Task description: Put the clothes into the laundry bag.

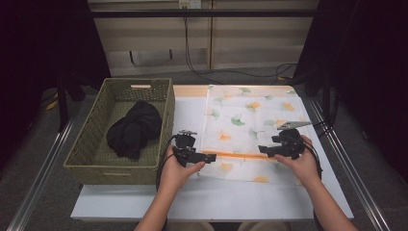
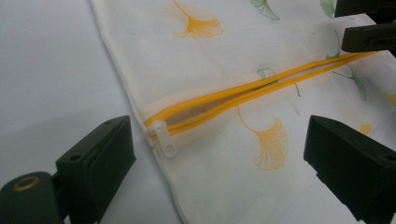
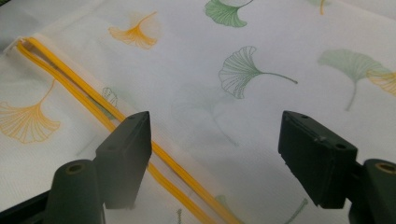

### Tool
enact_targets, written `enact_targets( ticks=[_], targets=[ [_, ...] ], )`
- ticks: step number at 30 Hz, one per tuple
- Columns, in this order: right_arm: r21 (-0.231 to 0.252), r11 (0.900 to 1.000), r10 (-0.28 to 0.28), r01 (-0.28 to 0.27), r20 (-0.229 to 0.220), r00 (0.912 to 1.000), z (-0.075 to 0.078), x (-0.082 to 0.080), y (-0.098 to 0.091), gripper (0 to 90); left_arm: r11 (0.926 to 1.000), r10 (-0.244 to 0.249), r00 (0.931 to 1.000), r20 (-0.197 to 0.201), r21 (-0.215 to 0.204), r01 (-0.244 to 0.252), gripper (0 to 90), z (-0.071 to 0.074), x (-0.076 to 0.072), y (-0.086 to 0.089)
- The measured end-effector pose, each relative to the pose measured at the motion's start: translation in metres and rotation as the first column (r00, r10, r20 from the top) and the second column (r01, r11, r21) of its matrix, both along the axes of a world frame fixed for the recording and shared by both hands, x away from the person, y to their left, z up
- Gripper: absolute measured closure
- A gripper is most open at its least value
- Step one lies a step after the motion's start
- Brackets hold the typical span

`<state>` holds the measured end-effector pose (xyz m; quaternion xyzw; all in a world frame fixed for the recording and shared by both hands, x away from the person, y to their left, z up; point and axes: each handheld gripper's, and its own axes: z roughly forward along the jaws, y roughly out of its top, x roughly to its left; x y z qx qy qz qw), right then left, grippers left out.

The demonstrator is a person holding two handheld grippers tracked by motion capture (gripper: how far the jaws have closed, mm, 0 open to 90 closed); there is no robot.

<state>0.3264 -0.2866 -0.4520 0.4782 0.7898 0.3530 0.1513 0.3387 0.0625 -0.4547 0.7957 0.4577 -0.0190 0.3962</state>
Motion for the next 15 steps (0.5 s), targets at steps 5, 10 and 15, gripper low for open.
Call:
enact_targets(
  ticks=[5,10,15],
  targets=[
    [-0.001,1.0,0.003,-0.003,0.004,1.0,-0.005,0.002,0.001,26.1,0.9999,-0.003,1.0,-0.003,-0.012,0.003,8.5,-0.002,0.0,-0.001],
    [-0.016,0.9998,0.01,-0.01,-0.004,0.9999,-0.01,0.004,0.004,27.6,1.0,-0.004,1.0,-0.001,-0.008,0.004,8.5,-0.002,0.0,-0.001],
    [-0.032,0.9989,0.033,-0.033,-0.011,0.9994,-0.016,0.004,0.01,30.3,0.9999,0.003,1.0,-0.003,-0.012,-0.003,8.5,-0.003,0.0,-0.001]
  ],
)
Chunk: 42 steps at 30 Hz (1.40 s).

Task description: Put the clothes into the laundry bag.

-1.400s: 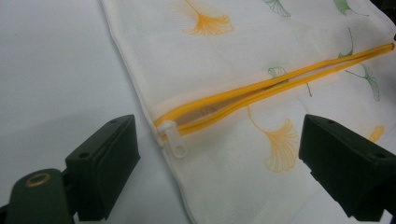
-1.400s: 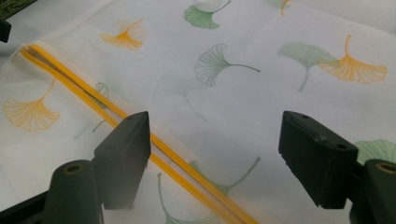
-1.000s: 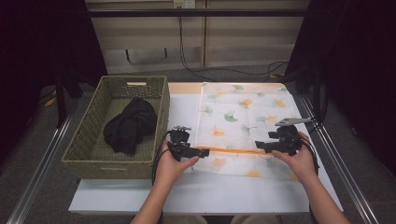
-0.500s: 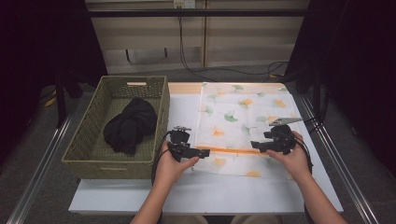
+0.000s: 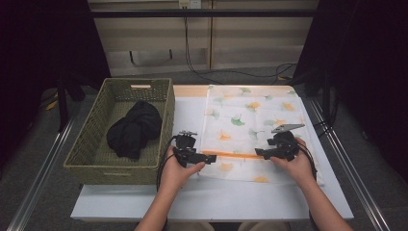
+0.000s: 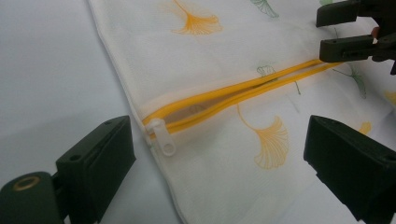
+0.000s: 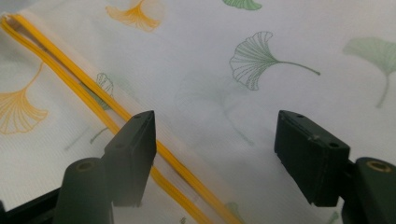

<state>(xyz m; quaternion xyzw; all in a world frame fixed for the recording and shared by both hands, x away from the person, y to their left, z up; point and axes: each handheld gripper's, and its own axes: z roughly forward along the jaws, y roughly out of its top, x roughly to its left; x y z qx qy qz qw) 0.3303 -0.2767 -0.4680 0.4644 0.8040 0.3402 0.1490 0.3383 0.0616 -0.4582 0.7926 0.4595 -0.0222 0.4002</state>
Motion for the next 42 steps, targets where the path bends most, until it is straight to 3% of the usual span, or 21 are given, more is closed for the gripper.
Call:
enact_targets(
  ticks=[8,18,29,39,42],
  targets=[
    [-0.016,0.9999,0.006,-0.006,-0.01,0.9999,-0.004,-0.004,0.001,34.4,0.9999,-0.008,1.0,0.002,0.008,0.008,8.5,0.0,0.0,0.0],
    [-0.054,0.998,0.033,-0.032,0.011,0.9994,-0.009,-0.008,0.001,39.1,0.9999,-0.012,0.9999,-0.007,0.01,0.012,8.5,-0.003,-0.001,-0.002],
    [-0.058,0.9966,0.06,-0.058,0.035,0.9976,-0.001,-0.011,0.004,45.6,0.9999,-0.011,0.9999,-0.008,0.003,0.011,8.7,-0.002,-0.002,-0.002],
    [-0.1,0.9923,0.077,-0.074,0.028,0.9966,-0.007,-0.01,0.008,52.8,1.0,-0.006,1.0,-0.003,0.003,0.006,8.8,-0.002,-0.001,0.0],
    [-0.071,0.9953,0.068,-0.067,0.018,0.9975,-0.011,-0.008,0.007,53.5,1.0,-0.002,1.0,-0.005,-0.002,0.002,8.8,-0.001,-0.001,0.0]
  ],
)
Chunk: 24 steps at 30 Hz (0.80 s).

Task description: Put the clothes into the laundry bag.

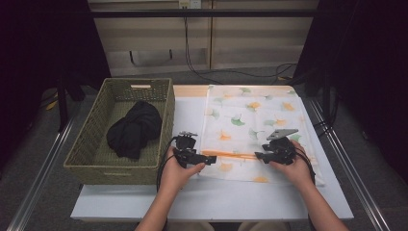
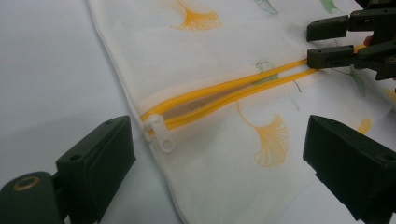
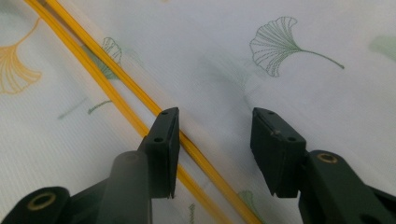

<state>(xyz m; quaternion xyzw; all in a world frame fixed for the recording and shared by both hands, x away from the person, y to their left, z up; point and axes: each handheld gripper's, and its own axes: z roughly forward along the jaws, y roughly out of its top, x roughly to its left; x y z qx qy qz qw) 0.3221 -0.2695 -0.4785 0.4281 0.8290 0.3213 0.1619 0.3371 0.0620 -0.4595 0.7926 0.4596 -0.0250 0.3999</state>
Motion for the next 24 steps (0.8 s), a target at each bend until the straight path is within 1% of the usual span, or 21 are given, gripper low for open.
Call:
enact_targets(
  ticks=[1,2,3,4,5,7,8,10,12,13,14,18,20,21,22,24],
  targets=[
    [-0.002,1.0,-0.003,0.003,-0.001,1.0,-0.0003,0.0002,-0.0012,53.9,1.0,-0.002,1.0,0.0,0.002,0.002,8.8,0.0001,0.0001,0.0005],
    [0.014,0.9999,-0.001,0.001,0.002,1.0,-0.0013,0.0007,-0.0019,54.2,1.0,-0.001,1.0,0.001,0.005,0.001,8.8,0.0001,0.0003,0.0008],
    [0.016,0.9999,0.001,-0.001,0.002,1.0,-0.0013,0.0008,-0.0026,55.2,1.0,0.002,1.0,0.002,0.0,-0.002,8.9,-0.0003,0.0002,0.0005],
    [0.013,0.9999,-0.004,0.004,0.006,1.0,-0.0015,0.0006,-0.0023,56.5,1.0,-0.003,1.0,-0.001,0.005,0.003,8.9,-0.0003,0.0003,0.0008],
    [0.015,0.9999,-0.006,0.006,0.0,1.0,-0.0013,0.0006,-0.0022,57.5,1.0,0.002,1.0,-0.002,0.004,-0.001,8.8,-0.0008,0.0001,0.0002],
    [0.021,0.9998,-0.004,0.004,-0.006,1.0,-0.0011,0.0009,-0.0018,61.8,0.9999,-0.01,0.9999,-0.005,0.014,0.01,8.9,-0.0012,0.0002,0.0006],
    [0.028,0.9996,0.006,-0.006,-0.004,1.0,-0.0012,0.0017,-0.0018,63.9,0.9999,-0.007,1.0,-0.001,0.015,0.007,8.9,-0.0014,0.0001,0.0003],
    [0.03,0.9995,0.006,-0.006,-0.008,1.0,-0.0011,0.0021,-0.0016,67.0,1.0,-0.003,1.0,-0.005,0.006,0.003,8.9,-0.0014,-0.0003,-0.0003],
    [0.033,0.9994,-0.004,0.004,-0.019,0.9998,-0.0006,0.002,-0.001,69.4,1.0,-0.003,1.0,-0.001,0.005,0.003,8.9,-0.0012,-0.0004,-0.0005],
    [0.035,0.9994,-0.003,0.003,-0.018,0.9998,-0.0008,0.0025,-0.0009,70.7,1.0,-0.002,1.0,-0.003,0.004,0.002,9.0,-0.0012,-0.0004,-0.0005],
    [0.022,0.9997,-0.006,0.007,-0.016,0.9999,-0.0004,0.0028,-0.001,72.4,1.0,-0.002,1.0,-0.003,0.005,0.002,8.9,-0.0011,-0.0006,-0.0007],
    [0.033,0.9993,-0.017,0.018,-0.025,0.9996,-0.0004,0.0036,-0.0005,76.1,0.9999,-0.01,0.9999,-0.001,0.01,0.01,9.0,-0.0007,-0.0005,0.0],
    [0.035,0.9993,-0.015,0.016,-0.019,0.9997,-0.0007,0.0051,-0.0012,79.2,1.0,-0.006,1.0,0.001,0.006,0.006,9.1,-0.0005,-0.0005,-0.0001],
    [0.037,0.9991,-0.021,0.022,-0.032,0.9993,-0.0001,0.005,-0.0012,80.5,1.0,-0.005,1.0,0.001,0.005,0.005,9.1,-0.0004,-0.0005,-0.0002],
    [0.035,0.9992,-0.017,0.018,-0.027,0.9995,-0.0004,0.0055,-0.0016,81.4,1.0,-0.005,1.0,0.002,0.006,0.005,9.1,-0.0005,-0.0006,-0.0004],
    [0.04,0.9986,-0.033,0.035,-0.034,0.9989,-0.0003,0.0055,-0.0012,83.4,1.0,-0.002,1.0,0.0,0.005,0.002,9.1,-0.0012,-0.001,-0.0013]
  ],
)
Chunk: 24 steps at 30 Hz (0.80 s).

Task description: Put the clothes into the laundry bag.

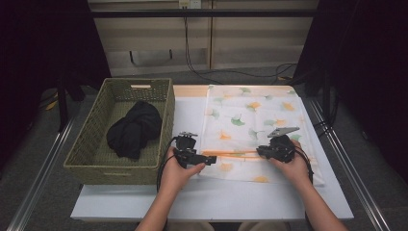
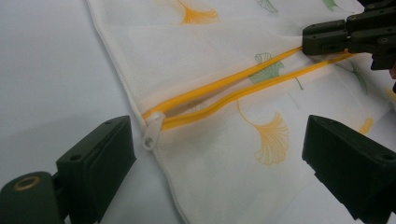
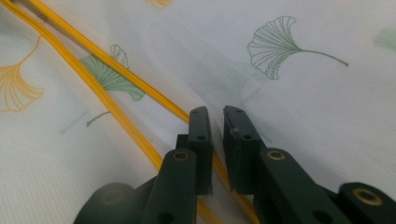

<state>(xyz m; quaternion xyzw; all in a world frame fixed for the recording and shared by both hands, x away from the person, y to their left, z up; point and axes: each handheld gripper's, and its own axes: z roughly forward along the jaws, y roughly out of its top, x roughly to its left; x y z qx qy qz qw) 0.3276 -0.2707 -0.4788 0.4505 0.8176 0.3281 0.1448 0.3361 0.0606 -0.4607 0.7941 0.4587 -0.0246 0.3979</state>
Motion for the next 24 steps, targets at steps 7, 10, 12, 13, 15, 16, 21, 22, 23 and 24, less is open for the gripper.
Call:
enact_targets(
  ticks=[7,10,12,13,15,16,21,22,23,24],
  targets=[
    [-0.003,1.0,0.008,-0.008,0.001,1.0,0.0002,0.0026,-0.0003,88.6,1.0,-0.006,1.0,0.001,0.006,0.006,9.1,-0.0009,-0.0002,-0.0004],
    [-0.005,0.9999,0.012,-0.012,0.001,0.9999,0.0004,0.0028,-0.0006,88.9,0.9999,-0.013,0.9999,0.001,0.01,0.013,9.1,-0.0012,0.0002,0.0002],
    [0.001,0.9999,0.012,-0.012,0.004,0.9999,0.0001,0.0034,-0.0014,89.0,0.9999,-0.011,0.9999,0.0,0.007,0.011,9.1,-0.0013,-0.0001,-0.0003],
    [0.005,1.0,0.009,-0.009,0.002,1.0,0.0,0.0034,-0.0015,89.1,0.9999,-0.007,1.0,0.0,0.009,0.007,9.1,-0.0012,-0.0005,-0.0009],
    [0.019,0.9998,-0.004,0.004,-0.011,0.9999,0.0003,0.0034,-0.002,89.1,0.9999,-0.013,0.9999,0.002,0.008,0.013,9.2,-0.0004,-0.0006,-0.0008],
    [0.019,0.9998,-0.004,0.004,-0.013,0.9999,0.0004,0.0036,-0.0027,89.1,0.9999,-0.011,0.9999,0.003,0.006,0.011,9.2,-0.0002,-0.0007,-0.0009],
    [0.033,0.9995,-0.004,0.005,-0.021,0.9998,0.0009,0.0054,-0.004,89.1,0.9999,-0.013,0.9999,0.003,0.009,0.013,9.1,-0.0004,-0.0004,0.0],
    [0.028,0.9996,-0.004,0.005,-0.022,0.9997,0.0017,0.0057,-0.0037,89.1,0.9999,-0.013,0.9999,0.001,0.009,0.013,9.1,-0.0004,-0.0004,0.0],
    [0.03,0.9995,-0.006,0.006,-0.022,0.9997,0.0021,0.0058,-0.0033,89.1,0.9999,-0.012,0.9999,0.003,0.01,0.012,9.2,-0.0006,-0.0005,0.0],
    [0.026,0.9997,-0.001,0.001,-0.017,0.9998,0.0031,0.0063,-0.0037,89.1,0.9999,-0.012,0.9999,0.005,0.011,0.012,9.2,-0.0005,-0.0004,0.0001]
  ],
)
